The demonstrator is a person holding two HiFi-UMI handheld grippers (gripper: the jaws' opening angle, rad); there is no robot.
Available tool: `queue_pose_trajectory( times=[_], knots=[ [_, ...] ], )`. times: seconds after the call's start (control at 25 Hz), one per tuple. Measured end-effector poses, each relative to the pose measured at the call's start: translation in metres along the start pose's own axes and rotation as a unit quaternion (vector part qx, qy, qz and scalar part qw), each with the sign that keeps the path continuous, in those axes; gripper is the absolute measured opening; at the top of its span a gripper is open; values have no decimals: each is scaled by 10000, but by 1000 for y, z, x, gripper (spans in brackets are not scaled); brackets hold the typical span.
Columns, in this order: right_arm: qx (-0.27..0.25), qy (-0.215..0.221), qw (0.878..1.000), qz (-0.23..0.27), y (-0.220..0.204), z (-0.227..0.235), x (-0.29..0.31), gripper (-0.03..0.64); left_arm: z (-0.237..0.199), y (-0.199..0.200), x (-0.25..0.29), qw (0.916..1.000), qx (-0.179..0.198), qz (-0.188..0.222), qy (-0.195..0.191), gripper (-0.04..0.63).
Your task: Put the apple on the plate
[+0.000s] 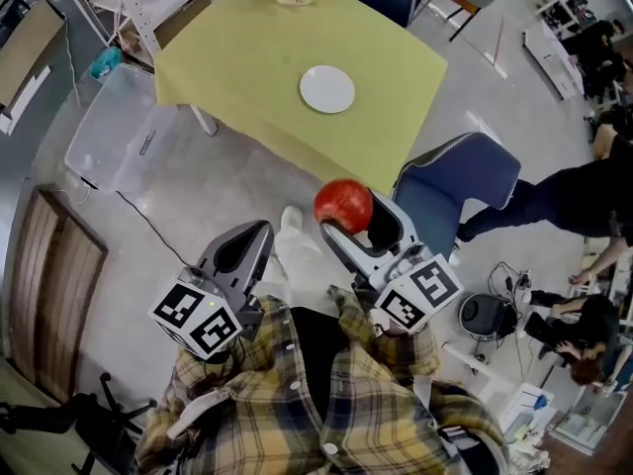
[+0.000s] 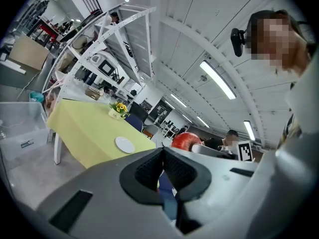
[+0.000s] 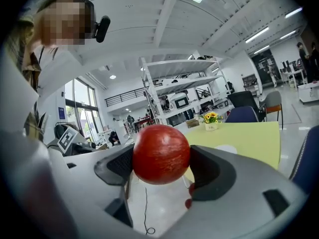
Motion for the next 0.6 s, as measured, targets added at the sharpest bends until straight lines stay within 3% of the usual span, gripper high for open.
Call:
queue_pose_trajectory(
  times=[0.6],
  knots=[
    [-81, 241, 9997, 73, 60, 89, 72, 336, -26, 64, 92, 9998, 97, 71, 135, 8]
  ],
)
Point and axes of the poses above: the fingertips, and each gripper's own axes: x forward along the fingers, z to its right, y out of its top, the point moved 7 cm from there along -x, backward along the fingers, and after that the axes turned 6 degrees about y, right-handed, at the moved point
